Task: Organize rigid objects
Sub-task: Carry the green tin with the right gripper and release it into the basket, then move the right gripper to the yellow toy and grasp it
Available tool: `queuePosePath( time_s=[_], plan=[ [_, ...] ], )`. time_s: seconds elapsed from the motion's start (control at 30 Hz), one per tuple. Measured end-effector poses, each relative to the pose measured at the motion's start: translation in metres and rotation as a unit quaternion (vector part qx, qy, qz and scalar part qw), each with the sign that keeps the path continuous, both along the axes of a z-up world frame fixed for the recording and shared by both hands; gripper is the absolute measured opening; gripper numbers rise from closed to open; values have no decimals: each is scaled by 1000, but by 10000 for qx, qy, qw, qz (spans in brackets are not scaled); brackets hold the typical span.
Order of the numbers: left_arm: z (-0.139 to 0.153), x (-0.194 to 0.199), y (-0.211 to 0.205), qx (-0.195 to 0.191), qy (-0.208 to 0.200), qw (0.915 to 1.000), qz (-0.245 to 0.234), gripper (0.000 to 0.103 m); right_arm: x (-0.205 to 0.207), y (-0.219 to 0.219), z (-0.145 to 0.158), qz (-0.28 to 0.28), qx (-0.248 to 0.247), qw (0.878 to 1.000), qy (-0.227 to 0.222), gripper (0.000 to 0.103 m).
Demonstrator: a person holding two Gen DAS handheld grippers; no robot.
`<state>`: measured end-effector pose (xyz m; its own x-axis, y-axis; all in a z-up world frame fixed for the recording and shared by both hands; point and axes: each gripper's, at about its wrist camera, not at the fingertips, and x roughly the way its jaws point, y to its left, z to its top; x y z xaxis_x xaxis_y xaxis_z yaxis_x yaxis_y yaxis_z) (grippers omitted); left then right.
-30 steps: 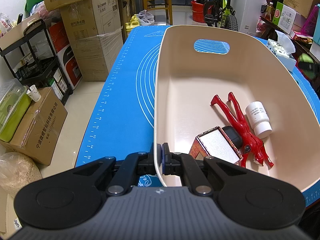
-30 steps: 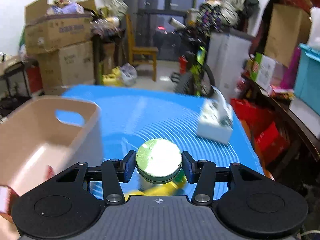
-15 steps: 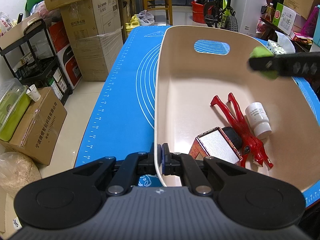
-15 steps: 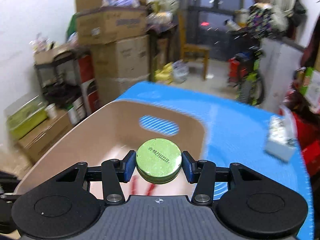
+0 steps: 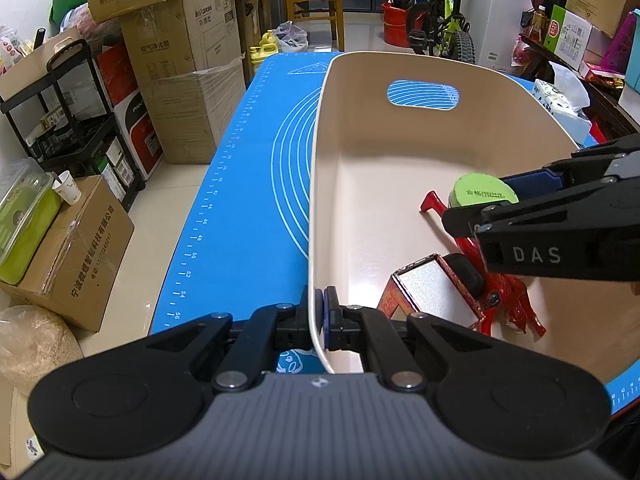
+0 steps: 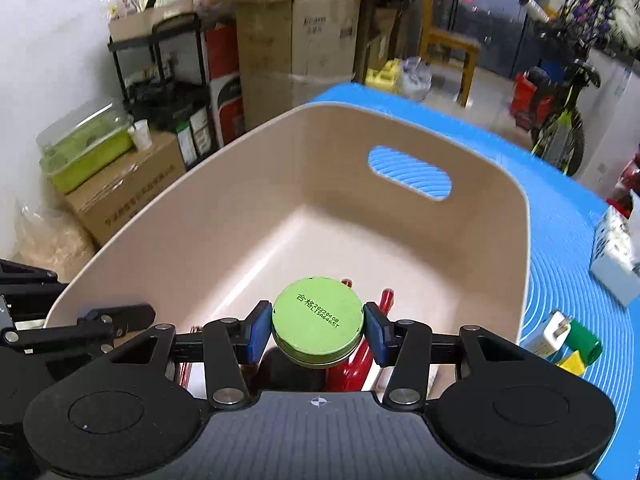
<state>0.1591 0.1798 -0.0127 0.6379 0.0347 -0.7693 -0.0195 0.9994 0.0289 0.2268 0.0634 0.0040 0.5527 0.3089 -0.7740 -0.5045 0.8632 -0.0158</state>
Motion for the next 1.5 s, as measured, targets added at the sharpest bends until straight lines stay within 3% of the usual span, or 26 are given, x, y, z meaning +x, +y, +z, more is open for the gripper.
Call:
queuePosePath(
  time_s=[0.17, 0.3, 0.43, 0.87, 1.13, 1.5],
  plan=[
    [0, 0, 0, -4, -1, 10000, -1, 5, 4, 2, -2, 25, -71, 9999, 146, 54],
    [0, 0, -1, -1, 0, 10000, 0, 6, 5, -2, 1, -35, 27, 9999, 135, 67],
    [0, 0, -1, 2, -1, 10000, 0, 6, 3, -11, 7, -153, 186, 9997, 31, 69],
    [0, 0, -2, 6, 0, 10000, 0, 6, 16, -92, 47, -1377, 524, 9866, -703, 73],
    [0, 0, -2, 10, 2, 10000, -1, 6, 32, -138, 24, -2104, 145, 9742, -807, 73],
    [0, 1, -3, 12, 1, 10000, -1, 6, 52, -160, -36, -2722, -94, 9619, -222, 73]
  ],
)
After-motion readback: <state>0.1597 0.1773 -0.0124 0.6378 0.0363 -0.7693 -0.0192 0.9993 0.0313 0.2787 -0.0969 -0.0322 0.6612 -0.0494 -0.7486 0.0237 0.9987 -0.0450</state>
